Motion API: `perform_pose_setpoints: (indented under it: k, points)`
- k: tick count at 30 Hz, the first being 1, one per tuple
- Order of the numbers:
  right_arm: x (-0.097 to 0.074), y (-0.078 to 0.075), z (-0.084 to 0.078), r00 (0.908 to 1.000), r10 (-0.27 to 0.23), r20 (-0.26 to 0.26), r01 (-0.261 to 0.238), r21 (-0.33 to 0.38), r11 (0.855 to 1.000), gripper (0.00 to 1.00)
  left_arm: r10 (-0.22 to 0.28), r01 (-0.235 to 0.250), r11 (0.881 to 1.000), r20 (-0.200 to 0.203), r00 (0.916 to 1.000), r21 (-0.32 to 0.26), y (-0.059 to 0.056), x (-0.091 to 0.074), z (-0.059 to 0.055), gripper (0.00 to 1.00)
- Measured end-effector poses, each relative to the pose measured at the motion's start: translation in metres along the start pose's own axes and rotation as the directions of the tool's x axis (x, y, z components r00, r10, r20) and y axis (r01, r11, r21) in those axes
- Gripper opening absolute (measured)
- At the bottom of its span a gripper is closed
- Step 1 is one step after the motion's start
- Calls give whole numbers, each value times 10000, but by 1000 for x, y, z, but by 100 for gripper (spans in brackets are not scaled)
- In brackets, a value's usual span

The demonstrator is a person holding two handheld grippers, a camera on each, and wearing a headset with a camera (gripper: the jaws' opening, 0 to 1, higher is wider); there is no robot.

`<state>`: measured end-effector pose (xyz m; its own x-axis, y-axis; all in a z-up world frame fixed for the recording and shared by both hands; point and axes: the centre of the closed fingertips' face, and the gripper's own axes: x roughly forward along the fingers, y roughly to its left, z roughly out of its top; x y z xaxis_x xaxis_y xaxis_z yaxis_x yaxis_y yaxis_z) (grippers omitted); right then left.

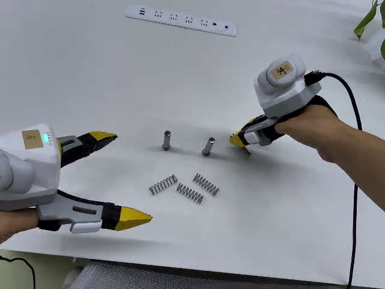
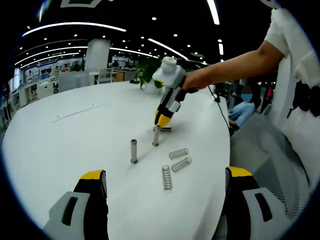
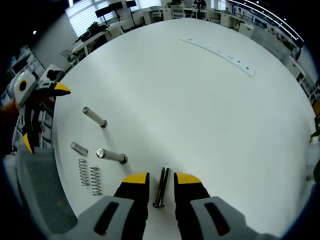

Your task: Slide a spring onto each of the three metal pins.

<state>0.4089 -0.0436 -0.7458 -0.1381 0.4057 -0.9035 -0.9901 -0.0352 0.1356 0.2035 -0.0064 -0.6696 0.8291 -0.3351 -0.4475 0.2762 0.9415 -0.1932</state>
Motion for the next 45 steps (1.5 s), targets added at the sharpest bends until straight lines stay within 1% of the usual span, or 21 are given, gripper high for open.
perform_pose_setpoints:
  k: [3, 4, 7, 13, 16, 19, 24, 25, 31, 41, 45]
  points:
    - [1, 1, 0, 10000, 31, -84, -31, 15, 10000, 20, -9, 9, 10000, 15, 10000, -45, 2, 0, -1, 100]
    - [1, 1, 0, 9999, 27, -117, -27, -5, 10000, 19, -8, 8, 10000, 15, 10000, -58, 0, 1, 0, 100]
    - [5, -3, -1, 9997, -7, -254, 8, 29, 10000, 19, -14, 14, 10000, 22, 10000, -68, 0, 1, 0, 100]
    - [6, 0, -3, 9992, 21, -408, -18, 82, 10000, 17, 29, -28, 9999, 30, 10000, -104, 0, 1, 1, 100]
    - [9, 1, -7, 9981, -128, -608, 117, -178, 9998, 16, 45, -45, 9999, 36, 10000, -128, 0, 1, 1, 100]
    - [9, 0, -5, 9980, -156, -609, 142, -235, 9996, 15, 45, -45, 9999, 47, 10000, -158, -1, 1, 1, 100]
    - [10, -2, -5, 9964, -376, -761, 338, -512, 9981, 12, 64, -63, 9998, 70, 10000, -170, 0, 0, 1, 100]
    - [10, -3, -5, 9962, -417, -767, 378, -525, 9979, 10, 64, -63, 9998, 71, 10000, -180, 0, 0, 1, 100]
    - [11, -4, -5, 9966, -417, -705, 394, -341, 9986, 9, 44, -42, 9998, 62, 10000, -207, -2, 1, 2, 100]
    - [10, -3, -6, 9973, -399, -615, 386, -224, 9990, 9, 17, -15, 9998, 102, 9999, -210, -2, 2, 3, 100]
    - [8, -2, -6, 9978, -417, -511, 407, -200, 9990, 9, -1, 3, 9998, 102, 9999, -209, -1, 2, 2, 100]
